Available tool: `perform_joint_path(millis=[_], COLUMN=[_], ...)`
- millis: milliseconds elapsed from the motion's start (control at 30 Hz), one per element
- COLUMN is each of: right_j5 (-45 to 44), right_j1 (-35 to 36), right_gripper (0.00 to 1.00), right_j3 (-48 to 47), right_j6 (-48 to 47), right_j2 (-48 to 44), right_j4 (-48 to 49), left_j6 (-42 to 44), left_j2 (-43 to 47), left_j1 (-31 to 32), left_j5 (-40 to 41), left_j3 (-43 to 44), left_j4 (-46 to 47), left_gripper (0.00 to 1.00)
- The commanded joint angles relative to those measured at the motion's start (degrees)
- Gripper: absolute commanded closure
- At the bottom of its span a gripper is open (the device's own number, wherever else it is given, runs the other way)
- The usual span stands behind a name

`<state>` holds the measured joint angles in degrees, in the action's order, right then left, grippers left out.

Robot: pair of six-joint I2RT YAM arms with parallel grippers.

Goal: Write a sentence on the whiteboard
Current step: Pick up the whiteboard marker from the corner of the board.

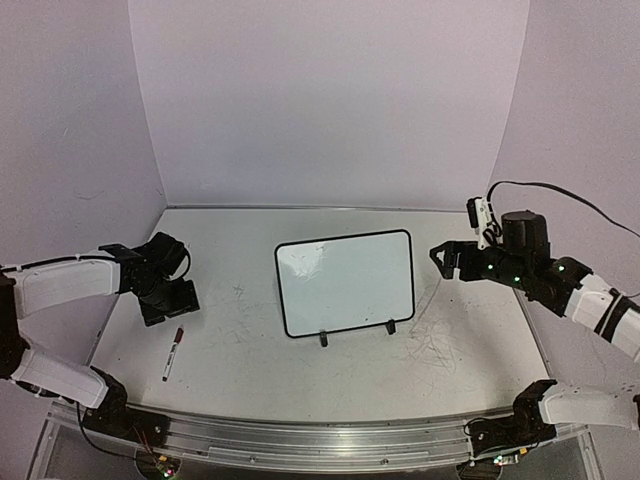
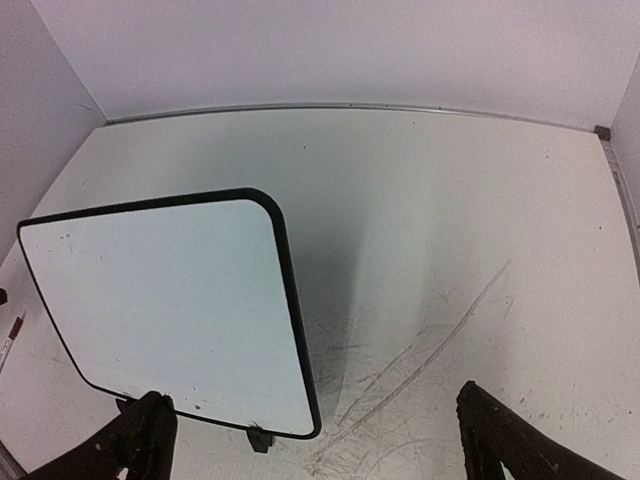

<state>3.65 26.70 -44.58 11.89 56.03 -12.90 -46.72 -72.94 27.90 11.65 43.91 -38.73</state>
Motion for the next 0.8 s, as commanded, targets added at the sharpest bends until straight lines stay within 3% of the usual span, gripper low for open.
perform_joint_path(millis=[0, 367, 767], right_j5=[1.0, 0.4, 1.9], right_j1=[0.1, 0.1, 0.1], right_gripper=[0.02, 0.02, 0.02], right_j3=[-1.6, -3.0, -2.1], right_j6=[-0.9, -1.0, 0.6], right_j2=[-3.3, -4.1, -3.6], right_j4=[1.7, -0.7, -1.0], left_j6=[3.6, 8.0, 8.4], left_j2=[-2.7, -14.9, -16.4], left_j1=[-4.0, -5.7, -5.6], left_j5=[-4.1, -6.3, -8.0], left_j3=[-0.6, 2.7, 3.1], left_j4=[-2.7, -2.9, -3.4], left_gripper=[0.26, 0.46, 0.80])
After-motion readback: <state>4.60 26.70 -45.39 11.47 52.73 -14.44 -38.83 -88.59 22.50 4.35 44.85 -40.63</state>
